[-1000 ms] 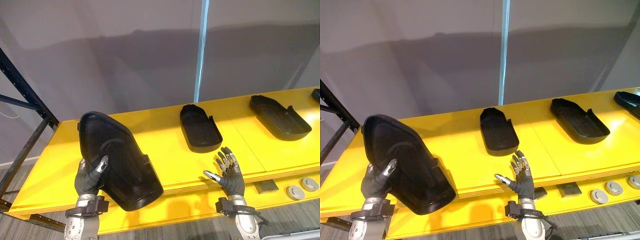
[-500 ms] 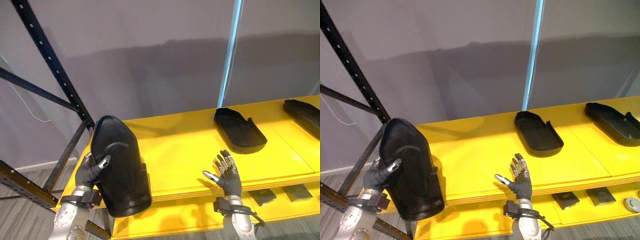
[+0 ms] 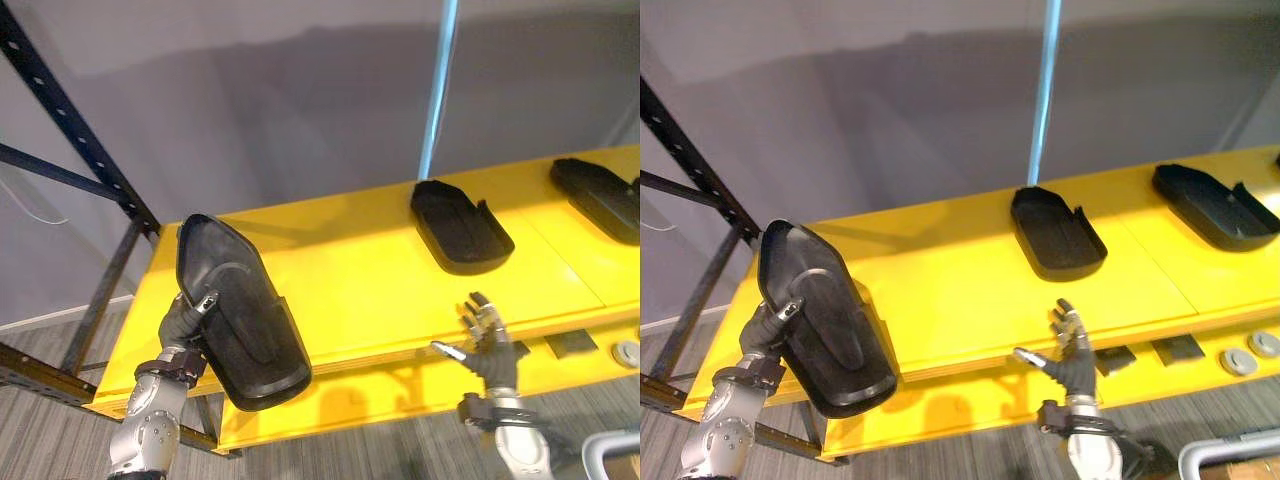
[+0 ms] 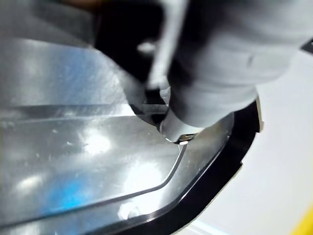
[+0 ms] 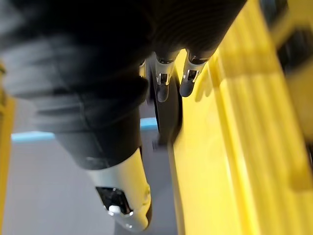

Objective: Walk over and take plastic housings, then place them on the shelf

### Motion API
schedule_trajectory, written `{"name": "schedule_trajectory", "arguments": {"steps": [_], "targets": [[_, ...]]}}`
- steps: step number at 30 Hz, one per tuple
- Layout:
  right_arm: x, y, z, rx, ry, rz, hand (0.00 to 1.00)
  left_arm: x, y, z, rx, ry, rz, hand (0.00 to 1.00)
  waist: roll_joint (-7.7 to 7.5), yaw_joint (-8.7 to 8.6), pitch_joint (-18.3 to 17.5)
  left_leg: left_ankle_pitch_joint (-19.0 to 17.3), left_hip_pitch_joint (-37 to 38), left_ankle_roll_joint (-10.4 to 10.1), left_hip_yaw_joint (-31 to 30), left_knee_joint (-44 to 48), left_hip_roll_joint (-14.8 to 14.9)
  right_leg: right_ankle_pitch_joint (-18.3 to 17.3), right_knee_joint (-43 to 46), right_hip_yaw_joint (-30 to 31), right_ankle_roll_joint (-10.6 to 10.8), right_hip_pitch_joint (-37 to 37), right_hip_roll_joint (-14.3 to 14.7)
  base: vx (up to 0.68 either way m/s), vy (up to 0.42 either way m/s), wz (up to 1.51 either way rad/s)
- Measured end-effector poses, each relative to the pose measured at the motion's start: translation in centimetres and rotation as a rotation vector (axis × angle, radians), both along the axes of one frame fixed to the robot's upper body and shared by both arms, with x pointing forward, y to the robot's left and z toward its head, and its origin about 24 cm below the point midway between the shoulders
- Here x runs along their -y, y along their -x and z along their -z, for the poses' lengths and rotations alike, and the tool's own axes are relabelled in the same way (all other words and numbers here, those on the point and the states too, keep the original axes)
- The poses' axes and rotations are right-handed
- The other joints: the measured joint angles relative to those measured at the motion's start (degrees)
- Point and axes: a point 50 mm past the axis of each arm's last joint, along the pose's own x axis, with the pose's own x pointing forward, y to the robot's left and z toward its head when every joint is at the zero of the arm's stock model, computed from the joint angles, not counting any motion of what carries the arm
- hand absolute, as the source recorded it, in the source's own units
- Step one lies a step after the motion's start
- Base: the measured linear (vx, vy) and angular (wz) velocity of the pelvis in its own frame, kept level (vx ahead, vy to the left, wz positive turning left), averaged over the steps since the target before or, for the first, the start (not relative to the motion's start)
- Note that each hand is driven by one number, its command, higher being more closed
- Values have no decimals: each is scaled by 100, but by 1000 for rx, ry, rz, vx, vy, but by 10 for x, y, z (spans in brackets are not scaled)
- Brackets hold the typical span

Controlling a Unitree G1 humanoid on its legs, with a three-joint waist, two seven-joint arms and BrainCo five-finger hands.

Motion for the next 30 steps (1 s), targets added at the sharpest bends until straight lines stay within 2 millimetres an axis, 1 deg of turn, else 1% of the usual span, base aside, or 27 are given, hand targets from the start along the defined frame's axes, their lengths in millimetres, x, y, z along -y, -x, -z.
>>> {"name": "schedule_trajectory", "arguments": {"steps": [1,2,3,4,6,7,9,11,13,14,15,17,18,21,22,23,24,26,29,30], "targets": [[3,4,1,0,13,20,0,-6,-2,-5,11,-10,-15,100,9,-45,38,5,-27,6,29,0,-9,4,26,34,16,-63,-11,-30,16,-19],[7,12,2,7,47,67,0,-15,-6,-15,37,-23,-48,100,23,-87,119,8,-47,10,91,1,-25,-9,121,117,34,-178,-31,-25,14,-17],[9,14,2,9,56,90,0,-19,-8,-19,48,-26,-63,100,31,-96,150,11,-53,13,109,1,-31,-16,153,144,44,-214,-38,-33,17,-22],[13,18,2,20,78,141,0,-28,-11,-27,71,-22,-97,100,43,-125,218,12,-53,15,167,1,-37,-27,204,218,54,-283,-45,-26,10,-16],[19,22,-2,54,110,217,0,-38,-14,-38,95,-24,-120,100,73,-163,295,19,-68,25,196,2,-38,-27,237,254,54,-337,-46,-34,8,-12],[30,28,-6,86,136,312,0,-44,-18,-53,126,-48,-129,100,100,-191,387,28,-71,36,216,2,-38,-49,282,284,43,-380,-47,-29,4,-8],[41,34,-7,101,163,397,0,-48,-20,-67,156,-70,-131,100,107,-190,454,32,-75,43,291,3,-38,-73,341,362,62,-460,-47,-31,4,-16],[54,38,4,49,184,470,0,-52,-23,-75,158,-89,-137,100,106,-205,471,34,-116,46,326,4,-45,-122,449,419,76,-584,-58,-32,3,-11],[71,47,28,-78,184,543,0,-56,-27,-80,125,-95,-152,100,95,-207,571,36,-112,48,375,14,-61,-223,625,519,75,-710,-74,-29,-2,-8],[73,49,34,-111,182,551,0,-58,-27,-80,112,-97,-158,100,97,-213,610,36,-111,48,388,19,-61,-241,679,535,74,-737,-77,-24,-8,-6],[76,53,46,-178,180,555,0,-61,-28,-82,86,-105,-161,100,85,-250,694,37,-113,50,387,33,-57,-273,740,538,69,-759,-77,0,0,0],[78,61,65,-292,186,539,0,-66,-29,-81,31,-123,-157,100,73,-300,813,38,-137,50,373,55,-52,-331,820,535,43,-804,-81,-25,-19,3],[78,63,69,-319,184,532,0,-68,-29,-81,11,-132,-157,100,69,-316,843,38,-158,51,373,66,-49,-337,841,535,41,-825,-81,0,0,0],[78,73,92,-436,157,523,0,-78,-34,-81,-66,-148,-163,100,-26,-357,1043,38,-251,51,366,112,-36,-362,920,539,40,-934,-78,0,0,0],[77,74,95,-450,152,522,0,-80,-35,-81,-73,-146,-166,100,-45,-364,1069,40,-295,53,358,125,-34,-362,937,538,40,-970,-78,-27,-8,4],[75,77,101,-474,139,511,0,-83,-38,-82,-90,-143,-171,100,-107,-365,1161,50,-356,64,351,134,-33,-359,978,537,36,-1024,-77,-9,-4,4],[74,77,103,-482,135,502,0,-85,-38,-84,-90,-145,-175,100,-139,-369,1196,51,-368,64,348,138,-32,-358,986,537,35,-1037,-76,-7,-6,3],[66,77,112,-523,118,451,0,-90,-40,-103,-55,-196,-178,100,-259,-351,1316,54,-399,63,328,143,-28,-356,989,527,29,-1059,-72,-1,-5,3],[58,75,120,-550,91,406,0,-93,-43,-119,-36,-231,-188,100,-317,-349,1363,57,-510,65,304,162,-29,-357,986,524,28,-1149,-71,1,-4,6],[55,76,125,-578,84,388,0,-95,-44,-126,-26,-241,-194,100,-340,-350,1379,60,-553,68,298,168,-29,-355,988,521,26,-1183,-69,12,-5,4]]}}
